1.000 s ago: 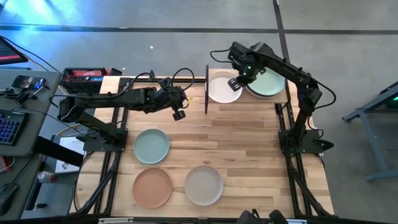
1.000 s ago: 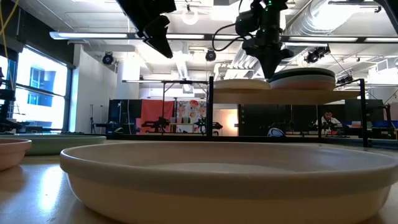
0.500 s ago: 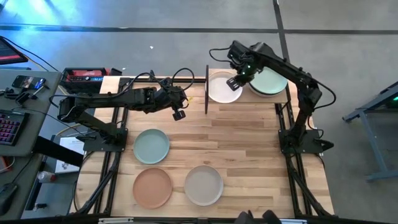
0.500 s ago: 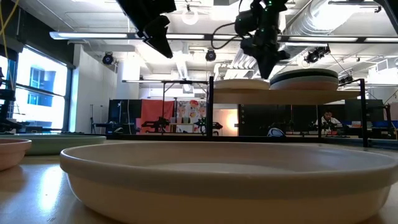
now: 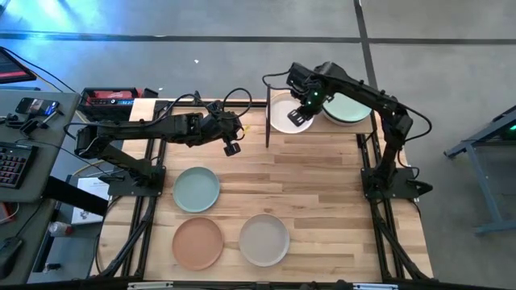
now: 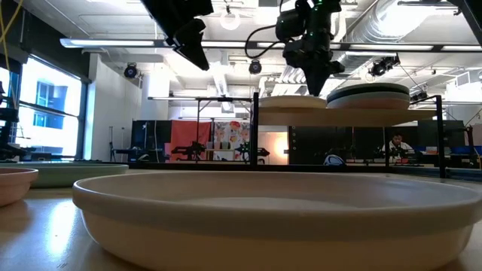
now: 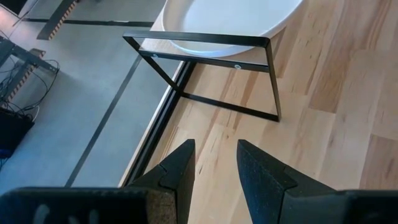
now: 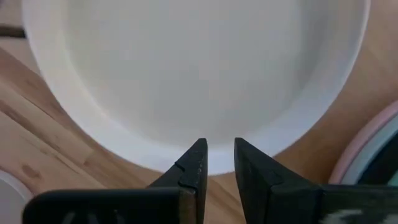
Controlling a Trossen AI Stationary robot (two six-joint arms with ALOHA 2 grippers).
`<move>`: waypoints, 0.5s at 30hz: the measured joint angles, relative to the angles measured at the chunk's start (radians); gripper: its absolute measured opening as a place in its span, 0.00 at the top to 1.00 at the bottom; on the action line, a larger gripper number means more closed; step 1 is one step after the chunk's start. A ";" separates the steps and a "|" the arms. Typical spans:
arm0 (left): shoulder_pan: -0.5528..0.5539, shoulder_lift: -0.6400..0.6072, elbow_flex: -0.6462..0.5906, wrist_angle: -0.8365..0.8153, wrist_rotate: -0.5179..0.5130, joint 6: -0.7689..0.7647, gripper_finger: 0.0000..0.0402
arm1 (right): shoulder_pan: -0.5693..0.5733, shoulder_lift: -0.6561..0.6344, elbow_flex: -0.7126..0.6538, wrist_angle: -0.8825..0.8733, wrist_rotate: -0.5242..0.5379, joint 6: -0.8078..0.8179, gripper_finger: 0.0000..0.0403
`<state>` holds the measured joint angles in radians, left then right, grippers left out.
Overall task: Place and stack plates onto a shelf
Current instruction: Put the white plate on the shelf
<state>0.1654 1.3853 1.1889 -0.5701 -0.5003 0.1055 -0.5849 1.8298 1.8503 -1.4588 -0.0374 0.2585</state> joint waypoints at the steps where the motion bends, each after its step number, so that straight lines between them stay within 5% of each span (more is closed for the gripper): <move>1: 0.000 0.000 0.000 0.000 0.000 0.000 0.73 | 0.003 0.006 0.000 -0.006 0.002 0.001 0.86; 15: 0.000 0.000 0.000 0.000 0.000 0.001 0.73 | 0.019 0.057 0.000 -0.027 0.053 0.014 0.86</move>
<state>0.1652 1.3853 1.1889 -0.5701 -0.5003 0.1062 -0.5663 1.8866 1.8503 -1.4856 0.0152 0.2729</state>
